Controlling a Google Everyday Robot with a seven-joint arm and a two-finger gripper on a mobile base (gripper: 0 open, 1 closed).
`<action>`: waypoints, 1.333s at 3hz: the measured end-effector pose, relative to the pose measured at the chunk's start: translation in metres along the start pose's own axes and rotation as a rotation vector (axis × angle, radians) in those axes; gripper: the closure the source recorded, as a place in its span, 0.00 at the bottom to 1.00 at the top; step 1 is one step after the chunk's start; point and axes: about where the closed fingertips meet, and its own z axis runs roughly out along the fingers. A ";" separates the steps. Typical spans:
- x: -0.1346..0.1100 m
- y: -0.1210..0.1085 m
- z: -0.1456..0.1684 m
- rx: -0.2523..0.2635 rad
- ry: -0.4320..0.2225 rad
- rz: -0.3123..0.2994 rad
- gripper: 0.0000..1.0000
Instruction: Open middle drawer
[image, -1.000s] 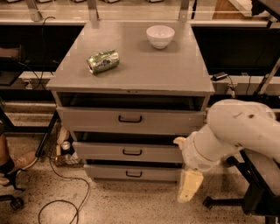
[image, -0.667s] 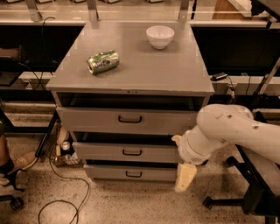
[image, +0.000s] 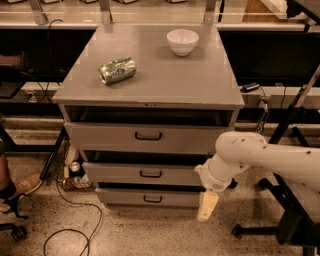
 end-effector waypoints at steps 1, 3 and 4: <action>0.000 0.000 0.000 0.001 0.000 0.000 0.00; 0.020 -0.043 0.046 0.120 -0.002 -0.029 0.00; 0.021 -0.066 0.067 0.165 -0.017 -0.054 0.00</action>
Offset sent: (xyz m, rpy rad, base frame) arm 0.0423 -0.0216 -0.0718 -0.0441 -0.1202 -0.0623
